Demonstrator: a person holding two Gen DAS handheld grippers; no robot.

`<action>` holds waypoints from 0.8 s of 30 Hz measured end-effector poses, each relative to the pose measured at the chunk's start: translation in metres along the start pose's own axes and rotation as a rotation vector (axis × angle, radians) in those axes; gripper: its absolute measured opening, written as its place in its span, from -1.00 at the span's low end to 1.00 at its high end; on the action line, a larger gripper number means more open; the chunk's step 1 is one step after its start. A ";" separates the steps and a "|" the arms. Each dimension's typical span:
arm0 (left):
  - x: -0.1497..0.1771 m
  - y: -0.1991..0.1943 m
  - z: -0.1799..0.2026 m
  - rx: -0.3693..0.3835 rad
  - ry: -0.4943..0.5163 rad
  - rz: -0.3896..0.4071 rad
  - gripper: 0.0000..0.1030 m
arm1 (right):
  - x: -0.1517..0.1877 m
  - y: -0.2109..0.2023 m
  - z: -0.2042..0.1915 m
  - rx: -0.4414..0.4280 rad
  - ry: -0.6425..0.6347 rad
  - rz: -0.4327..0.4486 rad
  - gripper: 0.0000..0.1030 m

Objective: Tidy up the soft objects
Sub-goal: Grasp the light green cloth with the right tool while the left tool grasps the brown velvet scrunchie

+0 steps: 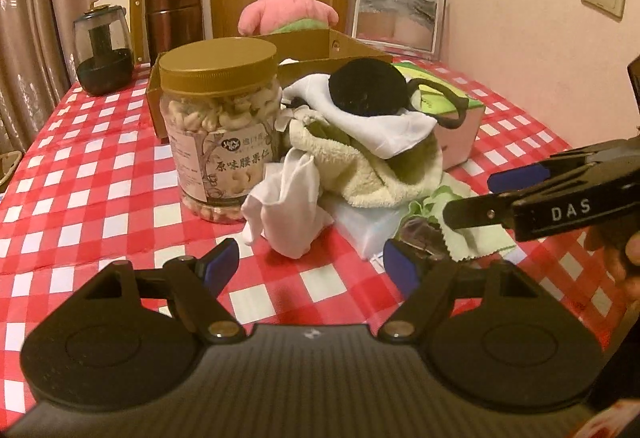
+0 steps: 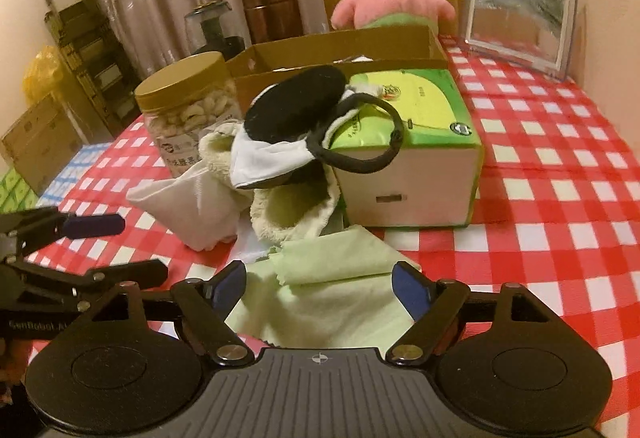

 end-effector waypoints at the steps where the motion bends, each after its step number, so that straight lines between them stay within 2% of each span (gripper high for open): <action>1: 0.000 0.001 0.000 0.001 -0.001 -0.002 0.49 | 0.000 0.002 0.002 0.001 0.015 -0.004 0.55; 8: 0.001 0.006 0.006 0.016 0.001 -0.005 0.49 | 0.002 0.010 0.010 0.001 0.077 -0.034 0.54; 9: 0.001 0.007 0.007 0.018 0.001 -0.007 0.49 | 0.002 0.010 0.009 0.000 0.071 -0.033 0.48; 10: 0.001 0.008 0.008 0.020 0.001 -0.008 0.49 | 0.002 0.009 0.008 -0.001 0.066 -0.033 0.42; 12: 0.002 0.009 0.010 0.024 0.003 -0.012 0.50 | 0.003 0.009 0.007 -0.006 0.061 -0.041 0.13; 14: 0.003 0.009 0.012 0.028 0.005 -0.013 0.50 | 0.005 0.009 0.006 -0.006 0.060 -0.047 -0.01; 16: 0.003 0.009 0.013 0.031 0.009 -0.013 0.50 | 0.006 0.008 0.005 -0.008 0.059 -0.048 -0.29; 20: 0.004 0.010 0.016 0.040 0.014 -0.017 0.50 | 0.005 0.005 0.005 -0.005 0.054 -0.044 -0.67; 24: 0.005 0.010 0.021 0.051 0.027 -0.021 0.50 | 0.004 -0.003 0.004 0.001 0.050 -0.031 -0.81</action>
Point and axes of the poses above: each gripper's, at about its wrist camera, not at the fingertips, and y roughly the way its jaws point, z to its right, x to its underside, the point moved 10 cm from there along y, roughly the way its jaws point, and after that the axes turned 5 degrees about z, right-handed, at the moved point
